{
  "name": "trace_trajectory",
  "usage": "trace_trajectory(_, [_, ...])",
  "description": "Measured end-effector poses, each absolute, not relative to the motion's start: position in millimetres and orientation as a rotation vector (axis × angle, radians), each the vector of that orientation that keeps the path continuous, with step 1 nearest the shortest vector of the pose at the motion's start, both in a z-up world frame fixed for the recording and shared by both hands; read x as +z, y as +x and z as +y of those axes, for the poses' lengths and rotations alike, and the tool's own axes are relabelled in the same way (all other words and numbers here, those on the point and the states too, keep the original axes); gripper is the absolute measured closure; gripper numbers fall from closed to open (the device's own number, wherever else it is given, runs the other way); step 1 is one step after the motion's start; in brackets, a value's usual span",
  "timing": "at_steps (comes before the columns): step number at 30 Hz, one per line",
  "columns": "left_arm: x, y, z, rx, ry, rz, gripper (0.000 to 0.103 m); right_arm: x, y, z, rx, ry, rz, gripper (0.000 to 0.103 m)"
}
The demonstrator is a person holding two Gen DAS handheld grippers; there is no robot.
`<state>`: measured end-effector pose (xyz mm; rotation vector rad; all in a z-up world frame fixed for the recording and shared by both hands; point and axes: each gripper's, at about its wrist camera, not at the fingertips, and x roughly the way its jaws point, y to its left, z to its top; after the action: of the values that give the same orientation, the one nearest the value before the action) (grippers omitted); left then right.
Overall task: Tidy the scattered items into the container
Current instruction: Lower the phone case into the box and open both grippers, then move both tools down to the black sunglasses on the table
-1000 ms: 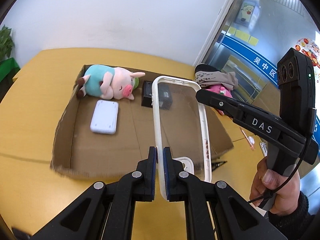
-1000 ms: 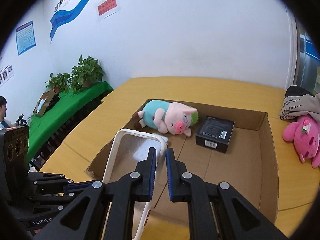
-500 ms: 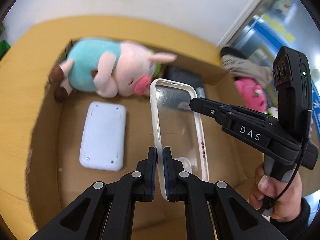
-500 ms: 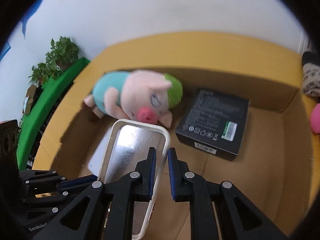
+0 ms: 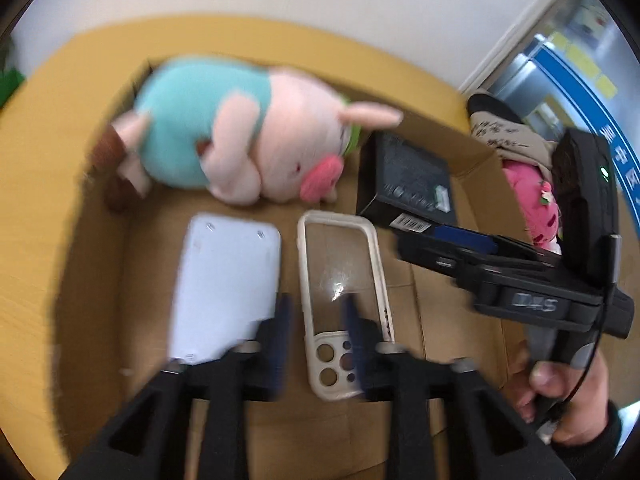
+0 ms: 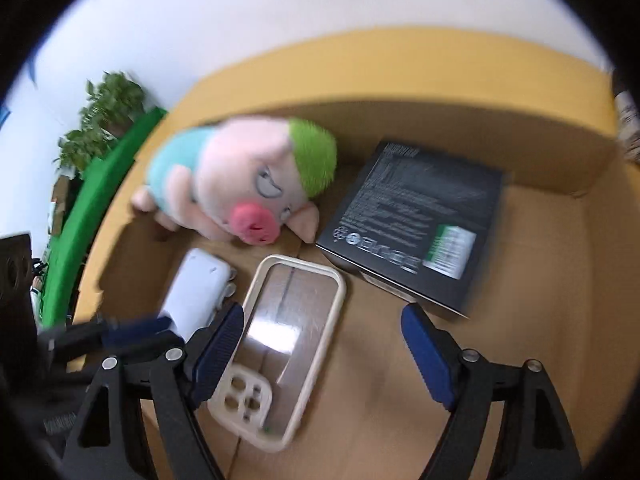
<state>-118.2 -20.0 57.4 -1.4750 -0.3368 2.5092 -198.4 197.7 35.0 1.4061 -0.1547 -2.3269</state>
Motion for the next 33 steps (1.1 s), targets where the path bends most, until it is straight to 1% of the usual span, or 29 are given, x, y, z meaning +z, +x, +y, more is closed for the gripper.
trace_trajectory(2, [77, -90, -24, 2.587, -1.38, -0.237, 0.03, 56, -162, 218, -2.356, 1.317, -0.163, 0.022])
trace_trajectory(3, [83, -72, -25, 2.613, -1.339, -0.199, 0.025, 65, -139, 229, -2.366, 1.272, -0.157, 0.022])
trace_trajectory(4, [85, -58, -27, 2.626, -1.313, -0.18, 0.023, 70, -121, 237, -2.382, 1.243, -0.141, 0.022])
trace_trajectory(7, [74, -27, -35, 2.612, -1.301, -0.161, 0.022, 68, -68, 266, -2.44, 1.213, -0.112, 0.021])
trace_trajectory(10, [49, -14, -36, 2.598, -1.399, -0.123, 0.022, 47, -41, 291, -2.479, 1.276, -0.149, 0.021])
trace_trajectory(12, [33, -8, -40, 2.57, -1.448, -0.18, 0.022, 33, -45, 297, -2.487, 1.337, -0.159, 0.021])
trace_trajectory(14, [28, 1, -46, 2.559, -1.439, -0.248, 0.022, 22, -36, 301, -2.504, 1.333, -0.116, 0.022])
trace_trajectory(18, [31, 14, -42, 2.59, -1.449, -0.222, 0.022, 26, -21, 296, -2.547, 1.309, 0.025, 0.022])
trace_trajectory(20, [38, 17, -40, 2.634, -1.43, -0.195, 0.022, 35, -13, 302, -2.549, 1.259, 0.012, 0.021])
trace_trajectory(23, [60, 28, -44, 2.712, -1.346, -0.21, 0.022, 51, 9, 318, -2.542, 1.148, -0.035, 0.021])
trace_trajectory(26, [85, 48, -34, 2.754, -1.219, -0.191, 0.019, 48, 25, 333, -2.495, 1.131, -0.017, 0.019])
trace_trajectory(28, [93, 62, -17, 2.72, -1.142, -0.164, 0.011, 31, 28, 338, -2.442, 1.195, 0.001, 0.019])
trace_trajectory(29, [93, 68, -6, 2.69, -1.115, -0.156, 0.006, 22, 28, 341, -2.414, 1.232, 0.005, 0.019])
trace_trajectory(33, [71, 74, 40, 2.555, -1.12, -0.115, 0.004, -3, 14, 339, -2.328, 1.258, 0.017, 0.019])
